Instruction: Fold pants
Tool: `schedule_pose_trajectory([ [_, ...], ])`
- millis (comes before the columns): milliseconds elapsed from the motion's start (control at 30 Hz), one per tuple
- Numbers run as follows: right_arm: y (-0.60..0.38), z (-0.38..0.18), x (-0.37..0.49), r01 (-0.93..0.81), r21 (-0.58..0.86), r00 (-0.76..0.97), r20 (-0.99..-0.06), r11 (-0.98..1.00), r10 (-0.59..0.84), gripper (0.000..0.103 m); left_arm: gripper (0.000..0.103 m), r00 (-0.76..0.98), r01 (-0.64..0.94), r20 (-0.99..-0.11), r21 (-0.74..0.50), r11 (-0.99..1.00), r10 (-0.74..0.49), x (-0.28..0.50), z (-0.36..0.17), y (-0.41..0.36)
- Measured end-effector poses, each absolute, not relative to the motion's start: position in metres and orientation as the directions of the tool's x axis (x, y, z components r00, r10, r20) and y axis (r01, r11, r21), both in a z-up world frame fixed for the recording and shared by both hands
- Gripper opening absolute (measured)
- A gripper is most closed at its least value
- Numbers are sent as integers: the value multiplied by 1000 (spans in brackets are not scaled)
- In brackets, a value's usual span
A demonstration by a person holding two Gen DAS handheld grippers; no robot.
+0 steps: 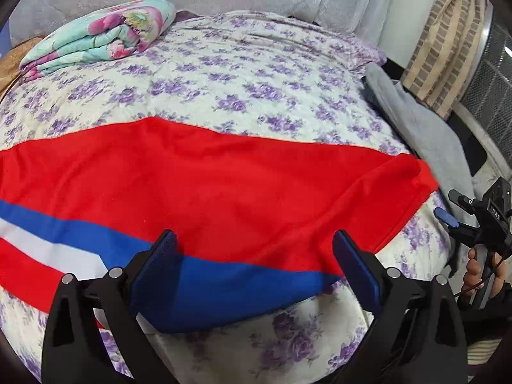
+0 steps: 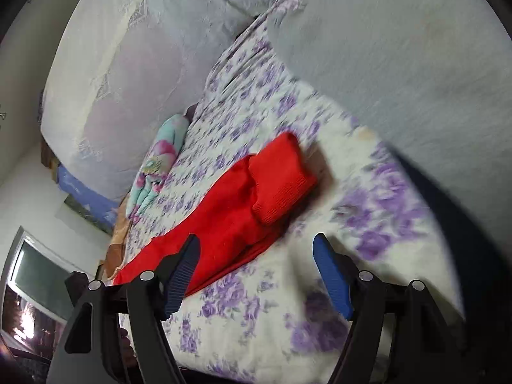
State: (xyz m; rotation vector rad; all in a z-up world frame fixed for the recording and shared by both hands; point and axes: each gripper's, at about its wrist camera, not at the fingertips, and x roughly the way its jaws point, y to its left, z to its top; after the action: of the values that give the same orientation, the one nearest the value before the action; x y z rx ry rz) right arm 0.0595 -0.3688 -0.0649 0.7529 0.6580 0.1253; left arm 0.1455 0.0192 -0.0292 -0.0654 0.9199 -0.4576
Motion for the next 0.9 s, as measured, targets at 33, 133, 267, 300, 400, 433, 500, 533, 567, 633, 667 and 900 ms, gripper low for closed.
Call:
schedule_pose_trajectory([
  [33,-366,-68,69,127,658,800,-510,743,316,73,95,517,335,-759,-246,910,-396,146,-32,21],
  [133,-359,-73,88,114,629,816,-501,769,289,73,95,512,267,-772,-274,924,-377,146,-40,36],
  [267,-353,-76,104,116,564,824,-514,818,237,60,95,528,238,-766,-282,929,-368,141,-41,49],
  [300,-353,-77,106,126,542,818,-531,831,222,49,95,528,239,-765,-282,929,-368,141,-40,50],
  [400,-357,-78,108,110,547,799,-545,830,253,21,95,528,247,-765,-279,928,-370,141,-41,49],
  [433,-353,-71,106,106,511,804,-549,853,229,21,95,527,251,-763,-280,926,-374,141,-41,49],
  [500,-329,-41,100,81,356,829,-543,931,135,20,95,530,258,-759,-280,925,-378,141,-41,50],
  [533,-303,-19,97,50,221,854,-515,974,73,20,95,532,258,-757,-281,924,-379,141,-41,50],
  [567,-283,-5,94,28,124,868,-495,992,37,20,95,534,259,-755,-283,923,-381,141,-40,51],
  [633,-224,20,94,-49,-95,893,-449,994,1,20,95,542,258,-748,-286,923,-383,139,-39,54],
  [667,-201,26,96,-84,-154,897,-442,984,8,22,95,548,254,-743,-290,923,-384,138,-37,58],
  [900,-63,-47,116,-524,-301,687,-703,797,187,84,95,588,204,-720,-307,929,-367,123,-30,87],
])
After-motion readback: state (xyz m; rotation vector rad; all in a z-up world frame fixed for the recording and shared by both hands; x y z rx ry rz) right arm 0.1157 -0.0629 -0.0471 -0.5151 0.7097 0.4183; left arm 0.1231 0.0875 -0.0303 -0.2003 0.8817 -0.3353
